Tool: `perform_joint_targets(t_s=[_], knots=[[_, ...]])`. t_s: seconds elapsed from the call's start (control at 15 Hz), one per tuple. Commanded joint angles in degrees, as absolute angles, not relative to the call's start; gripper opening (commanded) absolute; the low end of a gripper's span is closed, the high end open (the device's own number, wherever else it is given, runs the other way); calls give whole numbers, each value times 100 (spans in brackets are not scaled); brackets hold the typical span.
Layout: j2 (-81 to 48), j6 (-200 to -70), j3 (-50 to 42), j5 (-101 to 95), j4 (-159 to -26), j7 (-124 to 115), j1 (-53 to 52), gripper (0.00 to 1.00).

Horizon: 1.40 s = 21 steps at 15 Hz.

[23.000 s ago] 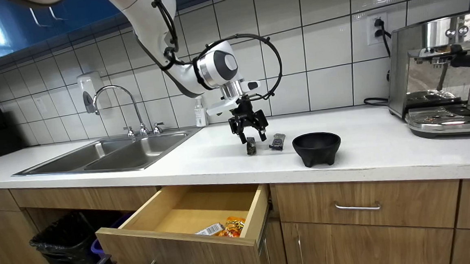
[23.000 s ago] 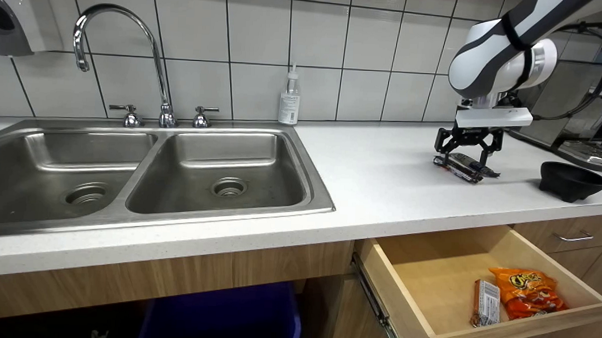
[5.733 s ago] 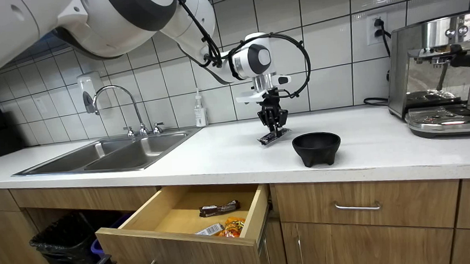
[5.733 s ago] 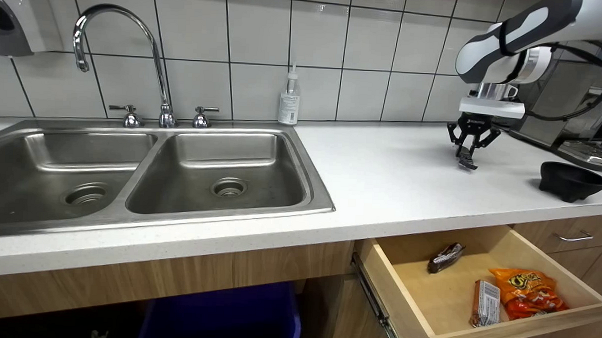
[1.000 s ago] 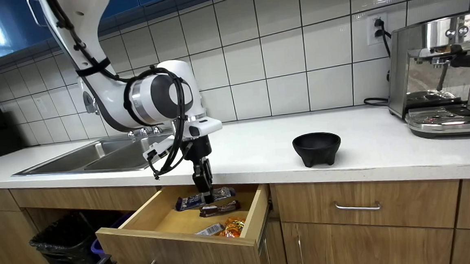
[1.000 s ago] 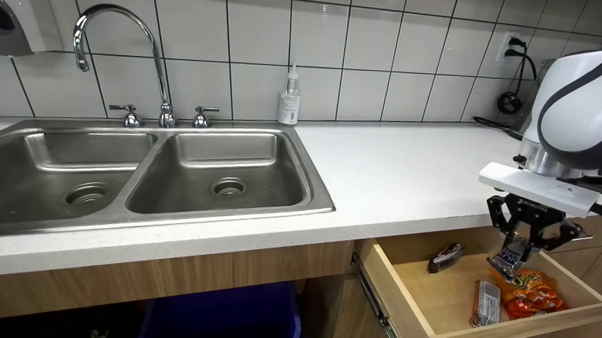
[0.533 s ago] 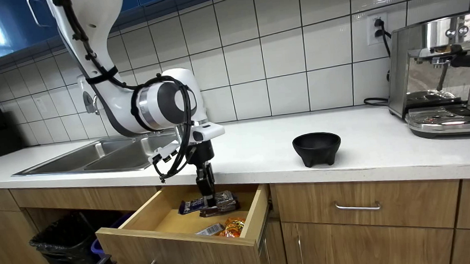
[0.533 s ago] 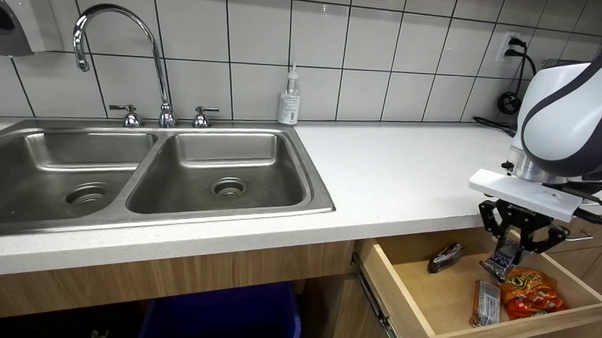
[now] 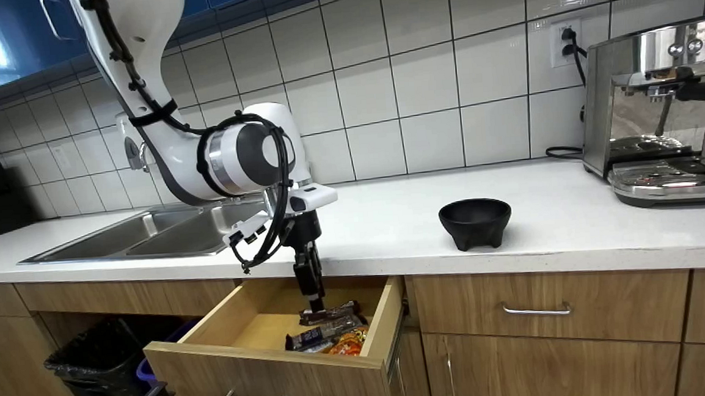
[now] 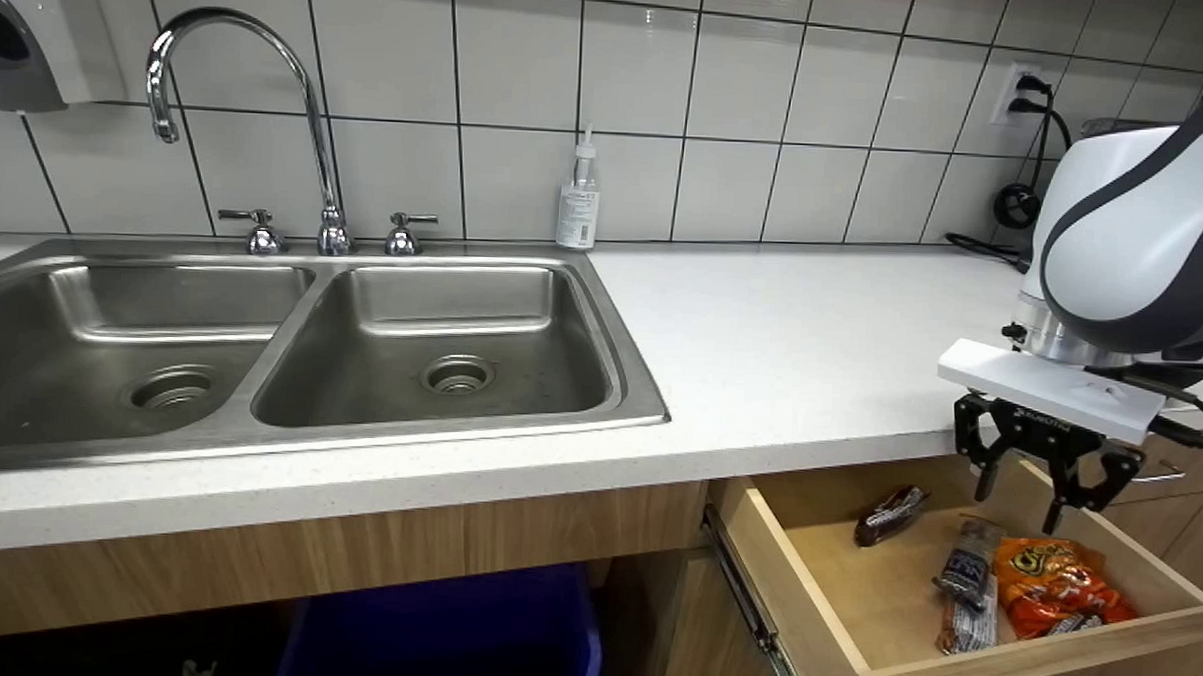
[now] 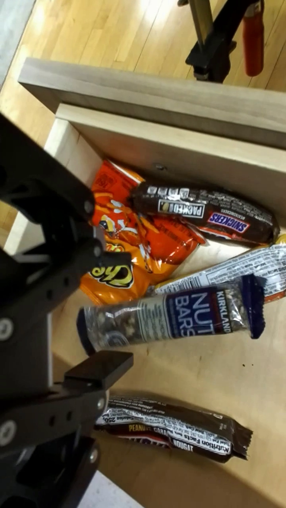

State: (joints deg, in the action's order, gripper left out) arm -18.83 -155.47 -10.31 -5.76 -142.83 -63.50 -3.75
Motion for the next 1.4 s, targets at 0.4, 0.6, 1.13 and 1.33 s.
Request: perform_joint_targets(t_s=[0.4,0.6,1.13,1.33], knots=[[-1500,-14838,-1106,-746,-14373,-5706,-402,100],[-1378,-14329,-1054,-808,-14332,-5344,-342,100],[-1225,-13301,-939,-1165,-14294,-4499,-283,100],[-1233,-13280,-915,-1225,-14337,-4247,-287,100]])
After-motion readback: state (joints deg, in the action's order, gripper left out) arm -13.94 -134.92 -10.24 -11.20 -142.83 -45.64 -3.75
